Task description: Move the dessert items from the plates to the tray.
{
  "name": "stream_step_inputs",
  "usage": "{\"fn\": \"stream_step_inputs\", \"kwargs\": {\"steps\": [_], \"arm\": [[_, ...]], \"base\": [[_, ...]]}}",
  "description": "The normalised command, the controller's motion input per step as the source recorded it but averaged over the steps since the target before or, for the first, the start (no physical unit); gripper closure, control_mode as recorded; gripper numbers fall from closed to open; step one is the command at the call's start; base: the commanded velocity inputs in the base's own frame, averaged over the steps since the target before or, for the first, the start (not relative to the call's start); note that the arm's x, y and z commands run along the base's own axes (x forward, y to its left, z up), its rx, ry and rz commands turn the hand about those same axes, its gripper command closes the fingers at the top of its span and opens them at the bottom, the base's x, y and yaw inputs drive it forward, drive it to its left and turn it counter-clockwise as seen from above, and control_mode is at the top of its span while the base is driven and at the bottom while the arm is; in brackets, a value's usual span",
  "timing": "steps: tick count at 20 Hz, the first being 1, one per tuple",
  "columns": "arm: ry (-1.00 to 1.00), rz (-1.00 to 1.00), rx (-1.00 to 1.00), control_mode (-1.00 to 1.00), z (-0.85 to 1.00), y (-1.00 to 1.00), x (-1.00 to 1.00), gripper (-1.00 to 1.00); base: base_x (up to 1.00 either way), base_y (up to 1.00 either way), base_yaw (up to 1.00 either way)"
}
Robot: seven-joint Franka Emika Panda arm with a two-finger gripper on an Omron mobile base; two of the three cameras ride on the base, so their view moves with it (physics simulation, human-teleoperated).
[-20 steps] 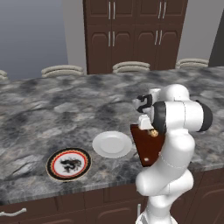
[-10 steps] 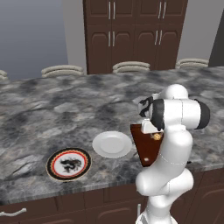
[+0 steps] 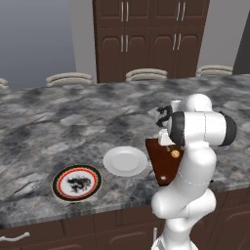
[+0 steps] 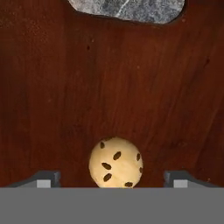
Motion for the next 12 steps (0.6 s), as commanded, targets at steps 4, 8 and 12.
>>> {"fn": "stream_step_inputs", "kwargs": {"steps": [4,8,12], "arm": [[0.00,0.00,0.00,-1.00,0.82,0.00,-0.03,-1.00],[0.00,0.00,0.00,-1.00,0.63,0.00,-0.32,-1.00],[-0.01,0.00,0.00,-1.00,0.35,0.07,-0.64,-1.00]], "base": [[0.00,0.00,0.00],[0.00,0.00,0.00],[0.00,0.00,0.00]]}}
